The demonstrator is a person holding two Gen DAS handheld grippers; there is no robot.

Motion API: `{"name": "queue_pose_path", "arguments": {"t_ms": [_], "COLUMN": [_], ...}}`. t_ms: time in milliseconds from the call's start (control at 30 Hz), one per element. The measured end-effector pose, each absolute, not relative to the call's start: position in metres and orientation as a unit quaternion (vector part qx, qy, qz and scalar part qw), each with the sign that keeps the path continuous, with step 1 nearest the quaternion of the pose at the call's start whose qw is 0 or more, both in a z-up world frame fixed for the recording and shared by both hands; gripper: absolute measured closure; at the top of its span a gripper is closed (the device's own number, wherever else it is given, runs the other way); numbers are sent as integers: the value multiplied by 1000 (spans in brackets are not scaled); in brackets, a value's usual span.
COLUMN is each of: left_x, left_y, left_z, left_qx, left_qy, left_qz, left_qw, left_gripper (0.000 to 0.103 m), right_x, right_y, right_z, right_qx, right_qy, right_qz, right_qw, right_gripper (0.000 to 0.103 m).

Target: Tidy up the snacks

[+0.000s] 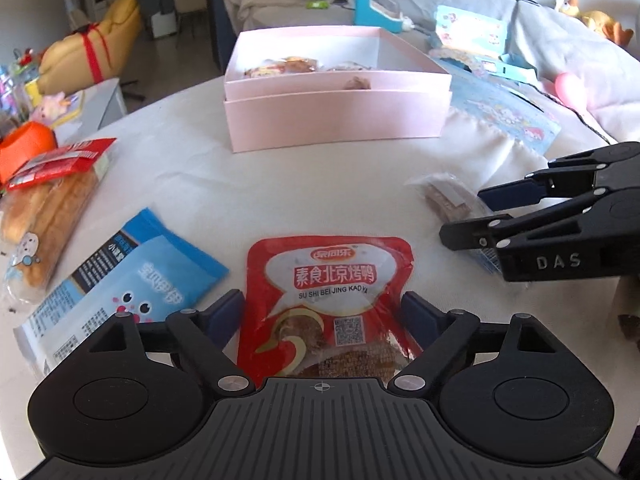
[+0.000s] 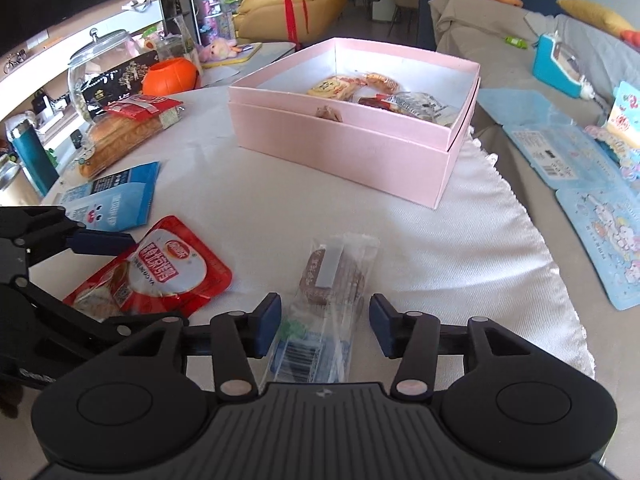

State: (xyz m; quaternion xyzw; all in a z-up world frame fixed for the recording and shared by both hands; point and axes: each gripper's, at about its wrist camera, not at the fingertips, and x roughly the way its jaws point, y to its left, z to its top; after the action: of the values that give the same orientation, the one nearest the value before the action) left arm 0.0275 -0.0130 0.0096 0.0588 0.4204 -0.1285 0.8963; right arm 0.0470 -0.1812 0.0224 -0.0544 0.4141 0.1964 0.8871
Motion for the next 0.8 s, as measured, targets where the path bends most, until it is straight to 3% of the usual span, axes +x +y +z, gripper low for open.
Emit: {"name": "queue_pose_path", "arguments": {"t_ms": [133,200,467,533,567,667,767,800], "left_x": [22,18,34,52,63,111,168,176], "left_y": [-13,-12,2,6,8,20,31,33], "left_z": [13,17,71,102,118,145,129,120], "left_qx": [59,52,-8,-12,-17,-84,-133,-132], "left_qy": [418,412,350,304,278,225,269,281], "left_qz": [-131,-138,-164,-159,-157,-166,-160,-153], "left_qw": [897,899,922,939,948,956,940,938], "left_gripper": [21,33,50,90,97,88,81,81], "right_x": [42,39,39,51,60,104,164,181], "right_y": [-178,-178,-200,-207,-210,-214,-212,-211], "right_z": [21,24,78,107,124,168,185,183], "right_qx": [-73,-81,-37,-27,-23,-5,19,24], "right_qy": [402,401,356,325,309,282,295,306], "right_qz": [194,195,219,215,211,199,194,183], "right_qw": [892,891,908,921,927,939,935,934], "right_gripper": [60,66,67,67,67,64,35,35]}}
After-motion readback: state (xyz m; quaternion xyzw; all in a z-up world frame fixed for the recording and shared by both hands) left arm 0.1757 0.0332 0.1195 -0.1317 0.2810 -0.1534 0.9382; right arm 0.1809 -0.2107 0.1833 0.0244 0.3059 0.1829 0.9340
